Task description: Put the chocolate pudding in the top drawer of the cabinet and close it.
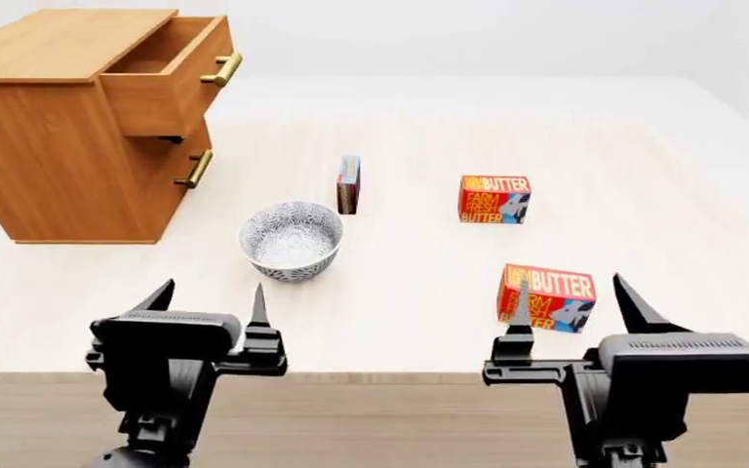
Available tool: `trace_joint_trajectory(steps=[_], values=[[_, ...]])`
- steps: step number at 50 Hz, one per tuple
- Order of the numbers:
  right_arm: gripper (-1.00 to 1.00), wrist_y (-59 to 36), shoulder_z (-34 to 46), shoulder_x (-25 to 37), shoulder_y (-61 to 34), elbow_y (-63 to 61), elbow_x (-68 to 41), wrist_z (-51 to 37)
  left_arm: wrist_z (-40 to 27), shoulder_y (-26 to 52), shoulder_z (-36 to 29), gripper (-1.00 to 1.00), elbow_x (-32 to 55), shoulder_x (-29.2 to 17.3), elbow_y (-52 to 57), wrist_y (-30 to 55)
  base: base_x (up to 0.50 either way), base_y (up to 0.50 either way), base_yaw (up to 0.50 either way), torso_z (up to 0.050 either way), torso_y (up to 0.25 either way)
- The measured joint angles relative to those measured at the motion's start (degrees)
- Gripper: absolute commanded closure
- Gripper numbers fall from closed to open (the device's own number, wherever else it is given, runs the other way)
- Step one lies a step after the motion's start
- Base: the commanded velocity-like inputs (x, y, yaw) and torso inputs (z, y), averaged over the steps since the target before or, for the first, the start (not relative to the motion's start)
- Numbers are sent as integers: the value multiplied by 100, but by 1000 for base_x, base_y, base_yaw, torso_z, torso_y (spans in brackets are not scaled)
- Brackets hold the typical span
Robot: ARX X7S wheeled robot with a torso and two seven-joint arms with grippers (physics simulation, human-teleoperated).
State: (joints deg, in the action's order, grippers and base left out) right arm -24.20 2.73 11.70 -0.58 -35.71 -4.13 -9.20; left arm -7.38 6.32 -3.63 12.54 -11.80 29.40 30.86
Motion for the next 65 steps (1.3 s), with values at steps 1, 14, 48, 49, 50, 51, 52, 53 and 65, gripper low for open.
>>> trace_joint_trajectory(steps=[1,14,48,49,50,51,52,53,65], values=[[-100,-187,-26,33,-66,-147,-24,3,-15,91,28,-100,56,-31,133,218,0,0,0,0,0],[-100,-3072,-530,681,-1621,-1737,-1304,-470,-166,1849,556,-100,925,-334,1480,3337,0,0,0,0,0],[-100,-6073,-1837,1990,-5299,-1807,-7753,-4534,-3393,5689,1182,-100,5757,-1631,825,5589,242,0,0,0,0],[-100,-6072,-1831,2009,-5325,-1801,-7802,-4571,-3422,5715,1169,-100,5792,-1656,810,5577,500,0,0,0,0],[-100,-6069,-1823,2026,-5348,-1795,-7844,-4604,-3447,5739,1155,-100,5822,-1678,796,5564,500,0,0,0,0],[-100,-6065,-1815,2043,-5369,-1790,-7879,-4632,-3470,5761,1141,-100,5849,-1700,782,5551,500,0,0,0,0],[-100,-6061,-1805,2058,-5388,-1785,-7907,-4656,-3492,5781,1128,-100,5873,-1720,769,5537,500,0,0,0,0],[-100,-6056,-1795,2071,-5405,-1780,-7931,-4675,-3511,5800,1115,-100,5895,-1738,756,5524,500,0,0,0,0],[-100,-5953,-1662,2185,-5492,-1743,-8033,-4781,-3648,5930,967,-100,6047,-1906,667,5374,500,0,0,0,0]])
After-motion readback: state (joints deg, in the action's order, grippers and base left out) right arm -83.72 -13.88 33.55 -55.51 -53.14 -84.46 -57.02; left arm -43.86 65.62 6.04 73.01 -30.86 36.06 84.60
